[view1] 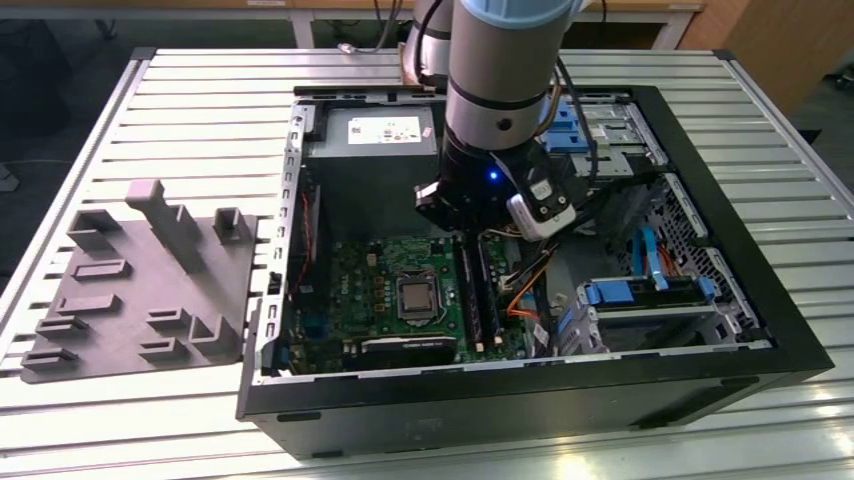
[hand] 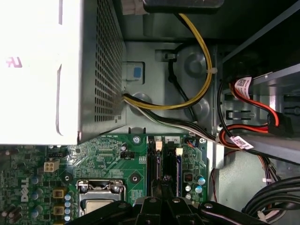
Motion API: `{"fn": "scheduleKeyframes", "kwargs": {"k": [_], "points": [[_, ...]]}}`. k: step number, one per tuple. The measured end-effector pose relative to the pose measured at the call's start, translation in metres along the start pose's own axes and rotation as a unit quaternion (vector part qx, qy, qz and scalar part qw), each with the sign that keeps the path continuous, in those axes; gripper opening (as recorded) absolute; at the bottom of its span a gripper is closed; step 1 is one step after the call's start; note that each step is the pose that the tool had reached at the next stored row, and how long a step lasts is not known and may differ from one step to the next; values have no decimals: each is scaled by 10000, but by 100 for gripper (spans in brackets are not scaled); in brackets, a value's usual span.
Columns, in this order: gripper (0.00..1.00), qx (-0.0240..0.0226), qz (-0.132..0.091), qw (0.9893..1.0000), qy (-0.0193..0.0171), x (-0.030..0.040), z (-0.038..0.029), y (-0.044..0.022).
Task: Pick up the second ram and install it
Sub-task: 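Press down the second ram until it locks into place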
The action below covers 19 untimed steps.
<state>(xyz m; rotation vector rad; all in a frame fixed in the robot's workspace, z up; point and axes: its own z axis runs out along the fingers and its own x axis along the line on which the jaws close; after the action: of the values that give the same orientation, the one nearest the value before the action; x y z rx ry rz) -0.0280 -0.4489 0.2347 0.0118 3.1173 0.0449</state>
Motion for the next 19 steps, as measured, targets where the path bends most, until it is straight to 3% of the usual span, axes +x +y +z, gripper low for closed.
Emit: {"fn": "scheduleKeyframes", "kwargs": {"k": [9, 19], "points": [[11, -1, 0, 10000, 0, 1, 46, 55], [11, -1, 0, 10000, -1, 2, 84, 63]]}}
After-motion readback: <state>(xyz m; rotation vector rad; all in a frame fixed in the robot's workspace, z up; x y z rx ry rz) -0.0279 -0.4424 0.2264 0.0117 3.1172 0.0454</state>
